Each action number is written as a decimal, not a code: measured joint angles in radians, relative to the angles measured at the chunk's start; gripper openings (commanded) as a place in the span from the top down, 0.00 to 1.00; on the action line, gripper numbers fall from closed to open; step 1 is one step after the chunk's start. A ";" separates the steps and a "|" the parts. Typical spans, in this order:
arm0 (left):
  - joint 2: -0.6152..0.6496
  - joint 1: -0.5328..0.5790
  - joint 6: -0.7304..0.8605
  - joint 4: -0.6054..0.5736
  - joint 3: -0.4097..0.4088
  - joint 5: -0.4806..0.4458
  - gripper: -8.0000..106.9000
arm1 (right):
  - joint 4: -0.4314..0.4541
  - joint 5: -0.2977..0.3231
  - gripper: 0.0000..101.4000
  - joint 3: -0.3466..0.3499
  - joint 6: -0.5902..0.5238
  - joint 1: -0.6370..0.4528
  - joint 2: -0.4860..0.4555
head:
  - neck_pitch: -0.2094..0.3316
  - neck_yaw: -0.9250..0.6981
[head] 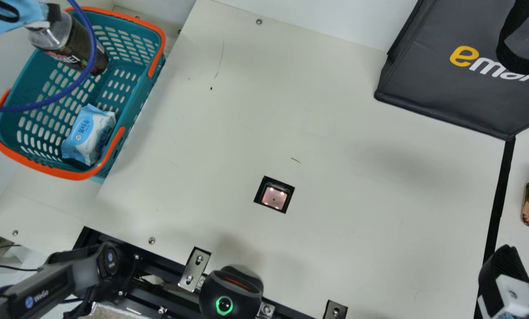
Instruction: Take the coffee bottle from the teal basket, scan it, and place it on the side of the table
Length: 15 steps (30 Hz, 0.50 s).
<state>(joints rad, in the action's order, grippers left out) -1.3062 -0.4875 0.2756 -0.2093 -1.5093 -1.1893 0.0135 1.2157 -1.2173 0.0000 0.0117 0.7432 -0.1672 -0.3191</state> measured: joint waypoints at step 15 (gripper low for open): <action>0.047 0.341 -0.252 0.150 0.068 0.031 1.00 | 0.000 -0.001 0.06 0.000 0.000 0.000 0.000 | 0.000 0.000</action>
<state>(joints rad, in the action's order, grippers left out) -1.2595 -0.1462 0.0236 -0.0596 -1.4411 -1.1581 0.0135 1.2148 -1.2173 0.0000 0.0117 0.7432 -0.1672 -0.3191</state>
